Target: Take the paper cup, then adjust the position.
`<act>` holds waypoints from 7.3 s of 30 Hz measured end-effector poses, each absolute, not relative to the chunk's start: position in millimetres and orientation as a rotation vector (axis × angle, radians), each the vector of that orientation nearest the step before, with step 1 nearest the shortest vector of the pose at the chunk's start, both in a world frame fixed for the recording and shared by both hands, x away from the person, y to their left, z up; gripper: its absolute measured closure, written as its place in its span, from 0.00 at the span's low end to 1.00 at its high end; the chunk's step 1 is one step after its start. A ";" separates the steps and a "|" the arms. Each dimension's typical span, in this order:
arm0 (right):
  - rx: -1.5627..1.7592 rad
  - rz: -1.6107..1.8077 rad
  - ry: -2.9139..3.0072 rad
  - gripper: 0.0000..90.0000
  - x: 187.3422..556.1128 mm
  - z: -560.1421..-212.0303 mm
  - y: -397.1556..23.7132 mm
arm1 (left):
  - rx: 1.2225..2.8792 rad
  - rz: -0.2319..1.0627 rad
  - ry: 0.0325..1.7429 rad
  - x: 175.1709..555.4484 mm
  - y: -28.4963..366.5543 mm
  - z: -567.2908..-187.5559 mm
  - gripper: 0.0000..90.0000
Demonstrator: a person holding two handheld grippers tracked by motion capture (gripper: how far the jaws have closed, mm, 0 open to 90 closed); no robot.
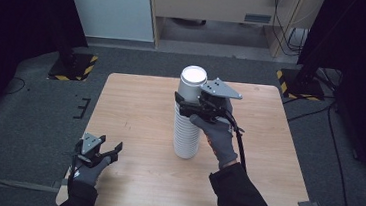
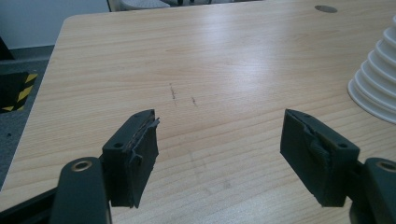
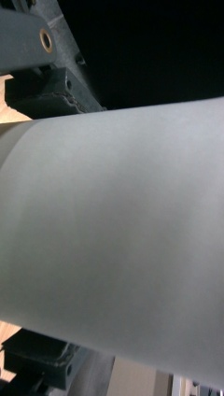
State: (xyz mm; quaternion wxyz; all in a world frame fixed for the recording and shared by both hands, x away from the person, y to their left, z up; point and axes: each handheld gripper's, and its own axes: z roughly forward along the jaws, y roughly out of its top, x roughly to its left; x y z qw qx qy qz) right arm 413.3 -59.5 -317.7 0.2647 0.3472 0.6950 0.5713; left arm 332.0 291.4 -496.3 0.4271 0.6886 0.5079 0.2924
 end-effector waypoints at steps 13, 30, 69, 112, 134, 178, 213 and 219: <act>0.922 1.597 1.832 0.17 409.6 -300.0 -61.7 | 1.717 0.732 1.267 331.9 291.6 -495.9 0.29; 0.921 1.687 1.761 0.17 408.1 -271.7 -70.9 | 1.722 0.731 1.268 331.9 291.3 -496.0 0.29; 0.951 1.760 1.622 0.17 381.7 -245.9 -134.3 | 1.727 0.739 1.246 332.2 288.5 -495.7 0.30; 1.262 1.761 1.707 0.16 350.4 -380.1 -208.2 | 1.727 0.734 1.212 329.9 278.3 -494.3 0.30; 1.400 1.779 1.695 0.16 342.8 -417.4 -224.8 | 1.720 0.715 1.140 326.8 264.4 -488.0 0.30; 1.533 1.937 1.585 0.16 337.7 -428.7 -218.6 | 1.744 0.652 0.898 316.5 196.5 -472.0 0.31; 1.545 1.983 1.581 0.16 334.8 -427.8 -214.0 | 1.764 0.594 0.709 310.3 128.6 -462.4 0.32; 1.550 1.988 1.583 0.16 334.5 -427.7 -213.4 | 1.766 0.558 0.687 313.1 112.8 -461.7 0.33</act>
